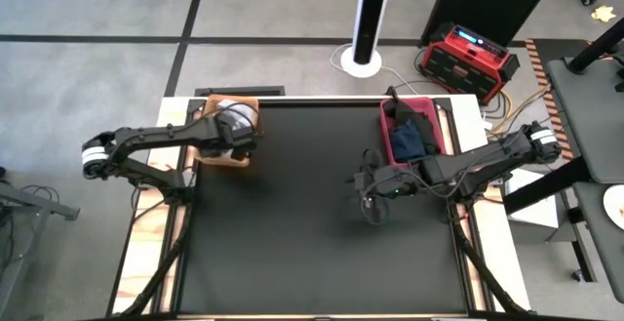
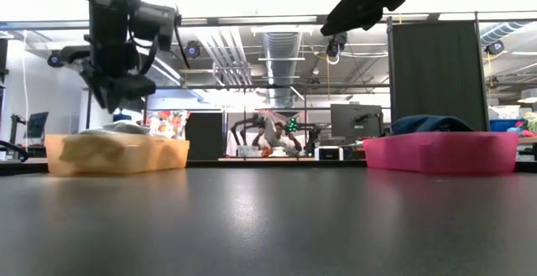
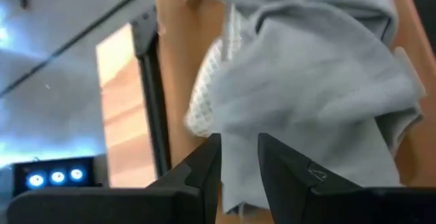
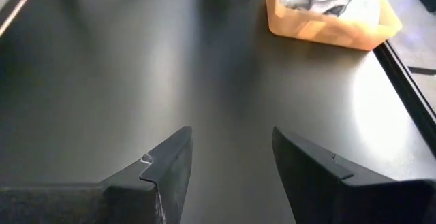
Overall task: Sort towels by color in basket
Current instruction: Return to Home Position
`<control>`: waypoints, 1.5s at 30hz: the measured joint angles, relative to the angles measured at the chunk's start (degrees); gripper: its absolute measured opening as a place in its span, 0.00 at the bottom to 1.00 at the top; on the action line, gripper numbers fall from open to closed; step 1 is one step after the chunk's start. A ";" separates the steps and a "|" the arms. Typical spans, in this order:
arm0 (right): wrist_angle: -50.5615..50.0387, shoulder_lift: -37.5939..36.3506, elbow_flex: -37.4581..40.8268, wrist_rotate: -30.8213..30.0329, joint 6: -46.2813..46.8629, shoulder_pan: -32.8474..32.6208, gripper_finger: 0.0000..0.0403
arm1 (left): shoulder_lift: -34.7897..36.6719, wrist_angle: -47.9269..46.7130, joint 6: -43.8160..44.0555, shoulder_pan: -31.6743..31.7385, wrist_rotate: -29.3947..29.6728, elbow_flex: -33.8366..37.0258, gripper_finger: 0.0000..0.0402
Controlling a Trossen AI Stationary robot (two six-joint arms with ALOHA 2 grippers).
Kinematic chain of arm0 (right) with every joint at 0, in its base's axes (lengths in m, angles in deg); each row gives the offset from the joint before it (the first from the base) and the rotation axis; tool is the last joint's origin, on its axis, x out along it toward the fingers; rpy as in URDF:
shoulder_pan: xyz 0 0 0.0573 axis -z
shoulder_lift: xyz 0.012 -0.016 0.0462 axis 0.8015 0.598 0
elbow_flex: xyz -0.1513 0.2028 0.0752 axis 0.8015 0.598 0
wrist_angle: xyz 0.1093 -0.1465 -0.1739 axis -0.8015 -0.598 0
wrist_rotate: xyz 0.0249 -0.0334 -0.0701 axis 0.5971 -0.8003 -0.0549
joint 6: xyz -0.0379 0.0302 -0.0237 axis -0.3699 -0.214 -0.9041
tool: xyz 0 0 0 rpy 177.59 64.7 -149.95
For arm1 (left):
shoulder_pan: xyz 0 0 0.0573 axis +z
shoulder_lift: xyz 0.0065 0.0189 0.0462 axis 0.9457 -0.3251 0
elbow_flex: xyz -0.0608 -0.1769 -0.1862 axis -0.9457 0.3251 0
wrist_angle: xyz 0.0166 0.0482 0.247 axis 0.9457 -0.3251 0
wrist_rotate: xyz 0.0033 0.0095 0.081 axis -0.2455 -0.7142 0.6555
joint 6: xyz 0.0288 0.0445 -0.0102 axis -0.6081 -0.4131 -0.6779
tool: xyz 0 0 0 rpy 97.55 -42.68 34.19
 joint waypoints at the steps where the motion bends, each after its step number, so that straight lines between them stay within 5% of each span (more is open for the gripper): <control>1: 0.44 -0.54 0.52 0.03 -0.03 -0.02 0.49 | 0.01 -1.15 0.02 -0.31 0.72 -0.83 0.20; 6: 2.33 -3.83 3.35 0.01 -0.37 -0.66 0.49 | 0.82 -2.84 0.71 -4.84 4.77 -5.25 0.20; 15: 17.88 -7.62 10.02 1.69 -9.45 -1.40 0.49 | 3.23 2.98 2.73 -29.29 20.18 -9.97 0.20; 22: 18.04 -7.16 10.17 1.94 -10.12 -1.51 0.49 | 2.56 7.86 6.31 -40.20 27.13 -11.08 0.20; 27: 23.42 -8.38 12.78 15.76 -17.08 -1.53 0.49 | 2.71 14.84 1.25 -44.92 33.95 -9.13 0.20; 30: 30.58 -10.90 16.41 22.64 -20.93 -1.52 0.49 | 2.81 28.56 -8.65 -47.05 34.19 -6.25 0.20; 32: 34.44 -12.73 18.74 22.09 -21.09 -1.12 0.49 | 2.56 43.12 -22.12 -47.87 26.69 -3.36 0.20; 36: 36.72 -16.09 22.40 21.74 -19.91 0.12 0.49 | 2.04 76.56 -51.05 -49.45 -4.97 3.31 0.20; 38: 36.64 -17.76 23.77 21.93 -19.23 0.24 0.49 | 3.63 85.13 -59.24 -49.33 -17.25 6.36 0.20; 45: 36.12 -24.37 27.62 22.07 -18.92 0.36 0.49 | 16.76 90.61 -62.41 -42.71 -20.55 16.62 0.20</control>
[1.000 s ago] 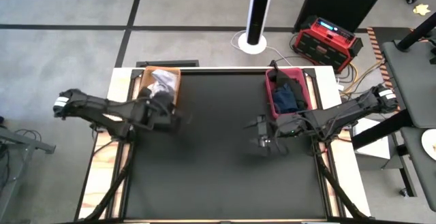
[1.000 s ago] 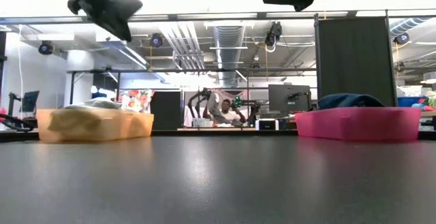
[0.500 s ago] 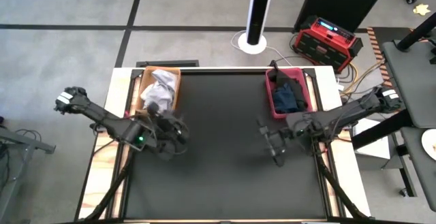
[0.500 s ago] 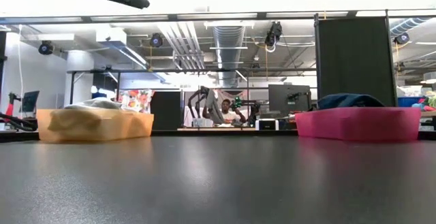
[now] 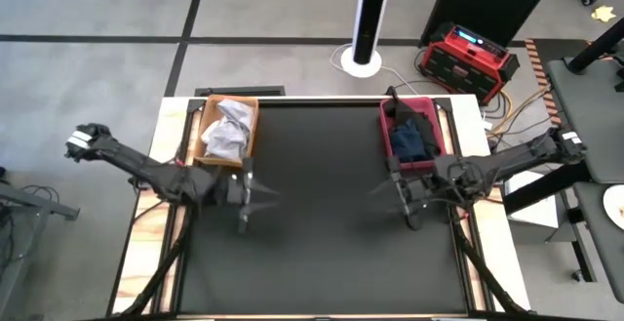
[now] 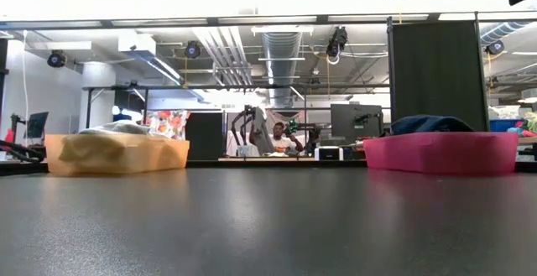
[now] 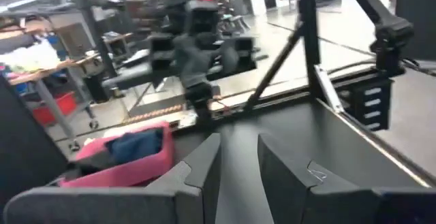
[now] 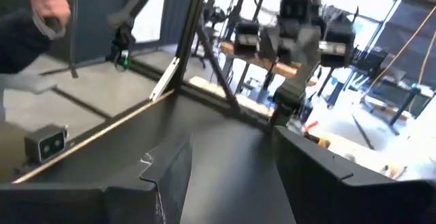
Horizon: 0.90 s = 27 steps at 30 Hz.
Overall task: Sort towels by color in basket
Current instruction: Return to Home Position
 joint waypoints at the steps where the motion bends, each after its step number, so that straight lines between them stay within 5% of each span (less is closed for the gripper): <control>1: 0.27 -0.79 0.31 0.01 -0.04 0.01 0.49 | 2.09 -0.06 -0.02 1.27 -1.10 1.48 0.20; 11: 0.08 -8.75 4.34 -0.01 -1.15 0.06 0.49 | 16.73 -0.82 1.40 13.11 -9.94 11.56 0.20; 27: 0.30 -28.74 15.87 -0.03 0.03 0.06 0.49 | 43.64 -10.08 0.74 13.83 -9.95 20.23 0.20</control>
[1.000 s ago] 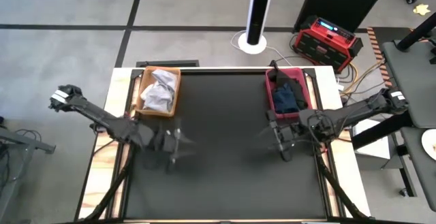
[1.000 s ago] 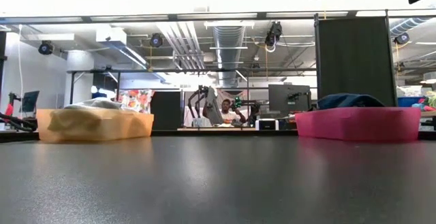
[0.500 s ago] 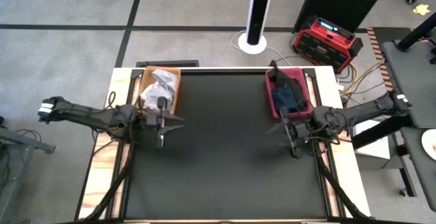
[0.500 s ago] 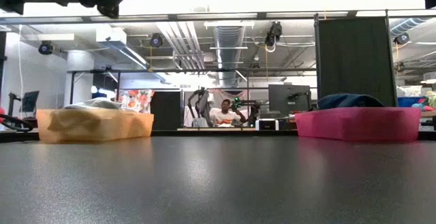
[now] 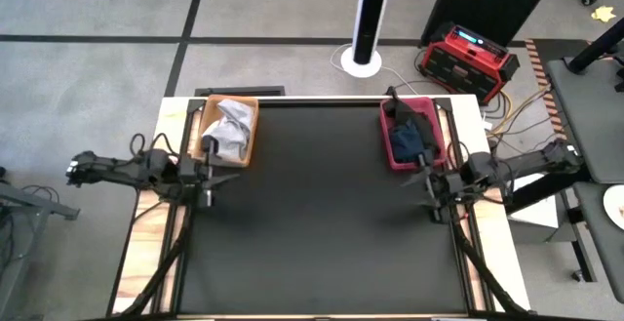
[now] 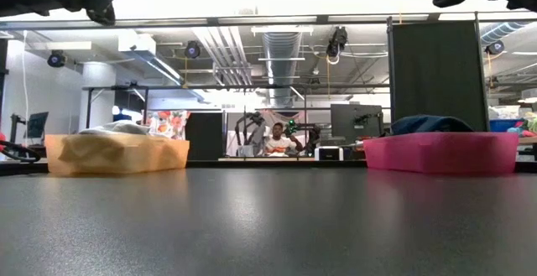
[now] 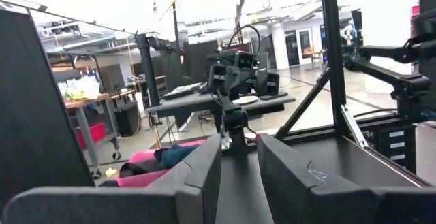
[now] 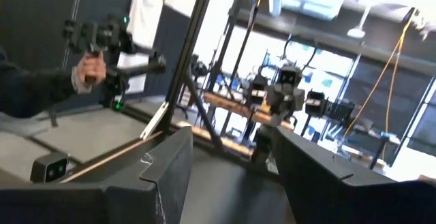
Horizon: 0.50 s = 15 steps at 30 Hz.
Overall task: Sort towels by color in basket
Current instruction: Return to Home Position
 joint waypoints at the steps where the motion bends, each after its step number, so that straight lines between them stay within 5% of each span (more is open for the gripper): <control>1: 0.04 -1.18 0.58 -0.01 0.02 0.00 0.49 | 1.48 -1.56 0.06 -0.02 0.00 0.00 0.20; 11: -0.36 -9.41 6.03 -0.04 -0.27 0.00 0.49 | 13.76 -5.13 0.69 -0.02 0.02 5.21 0.20; 15: -0.08 -12.60 7.92 -0.63 0.02 -0.02 0.49 | 13.43 -3.50 1.24 0.16 0.78 7.90 0.20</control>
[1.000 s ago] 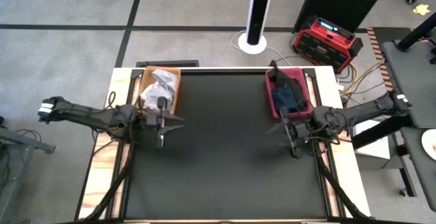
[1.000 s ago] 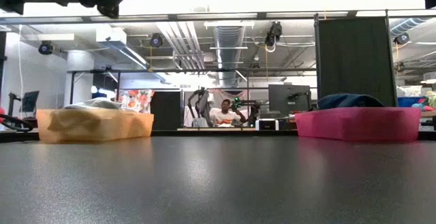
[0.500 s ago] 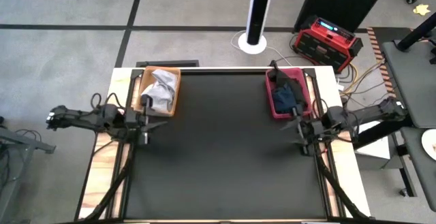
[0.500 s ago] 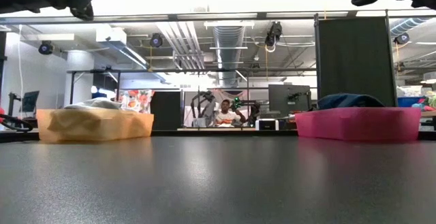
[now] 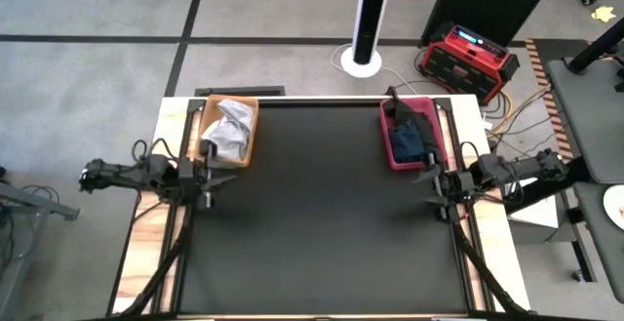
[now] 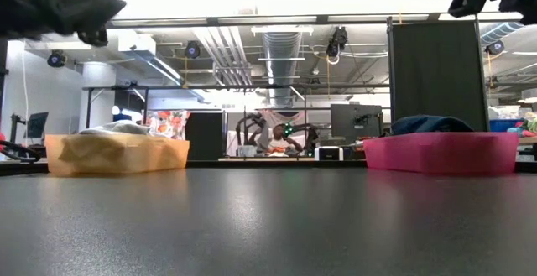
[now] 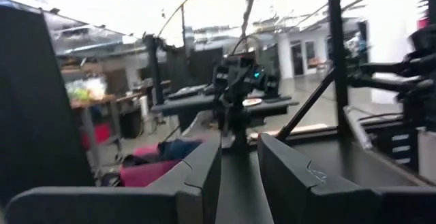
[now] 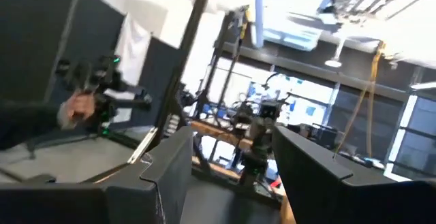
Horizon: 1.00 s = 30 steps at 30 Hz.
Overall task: Sort towels by color in basket
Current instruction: Return to Home Position
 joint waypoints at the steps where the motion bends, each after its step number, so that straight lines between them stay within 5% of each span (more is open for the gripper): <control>1: 0.11 -0.96 0.40 -0.78 0.34 0.02 0.49 | 0.04 0.28 0.08 0.05 0.84 0.88 0.20; 6: -0.28 -6.12 2.76 -1.84 1.15 0.02 0.49 | 0.31 1.82 0.46 0.26 4.11 5.14 0.20; 19: -0.29 -4.49 2.76 -3.00 -3.16 0.02 0.49 | -2.67 -4.60 4.04 0.22 4.73 4.32 0.20; 30: -2.15 -3.65 2.78 -2.97 23.90 0.02 0.49 | -5.50 -4.18 4.40 0.22 4.82 2.70 0.20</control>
